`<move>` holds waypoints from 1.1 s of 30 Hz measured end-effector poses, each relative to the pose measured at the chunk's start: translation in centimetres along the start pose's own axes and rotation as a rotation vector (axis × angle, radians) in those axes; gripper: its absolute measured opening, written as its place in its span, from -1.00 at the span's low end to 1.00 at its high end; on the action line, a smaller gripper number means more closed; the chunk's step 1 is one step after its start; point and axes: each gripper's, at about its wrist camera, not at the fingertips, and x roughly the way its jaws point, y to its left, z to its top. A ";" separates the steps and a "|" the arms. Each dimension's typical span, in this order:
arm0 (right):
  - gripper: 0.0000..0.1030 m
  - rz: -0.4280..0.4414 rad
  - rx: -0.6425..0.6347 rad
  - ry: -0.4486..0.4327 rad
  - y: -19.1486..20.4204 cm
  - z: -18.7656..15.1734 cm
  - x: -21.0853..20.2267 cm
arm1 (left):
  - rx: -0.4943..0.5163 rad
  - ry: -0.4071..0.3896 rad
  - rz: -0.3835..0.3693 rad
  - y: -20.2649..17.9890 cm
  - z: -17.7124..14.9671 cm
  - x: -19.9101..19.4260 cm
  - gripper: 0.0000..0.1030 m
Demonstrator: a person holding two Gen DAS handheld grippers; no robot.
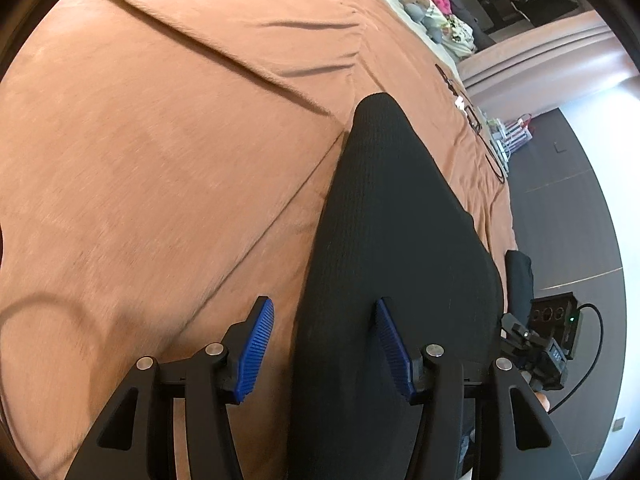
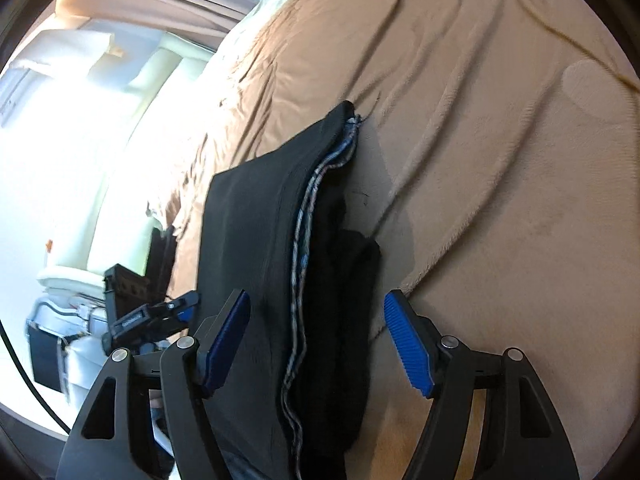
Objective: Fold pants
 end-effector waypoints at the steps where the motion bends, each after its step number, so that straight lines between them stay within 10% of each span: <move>1: 0.33 -0.008 0.005 0.005 -0.1 0.2 0.4 | 0.001 0.001 -0.002 0.0 0.2 0.1 0.08; 17: 0.33 0.091 0.050 0.050 -1.2 2.2 3.1 | 0.044 0.019 -0.075 -0.4 4.6 3.3 0.05; 23: 0.33 0.075 0.022 0.048 -0.6 2.4 3.6 | 0.053 0.041 -0.097 -1.0 5.5 4.2 -0.37; 28: -0.35 -0.011 -0.057 0.038 1.6 1.9 2.4 | 0.071 0.023 -0.116 -1.5 5.3 3.3 -0.67; 33: -0.49 -0.071 -0.129 -0.010 4.2 1.1 1.2 | 0.083 -0.003 -0.146 -2.1 5.1 1.5 -0.76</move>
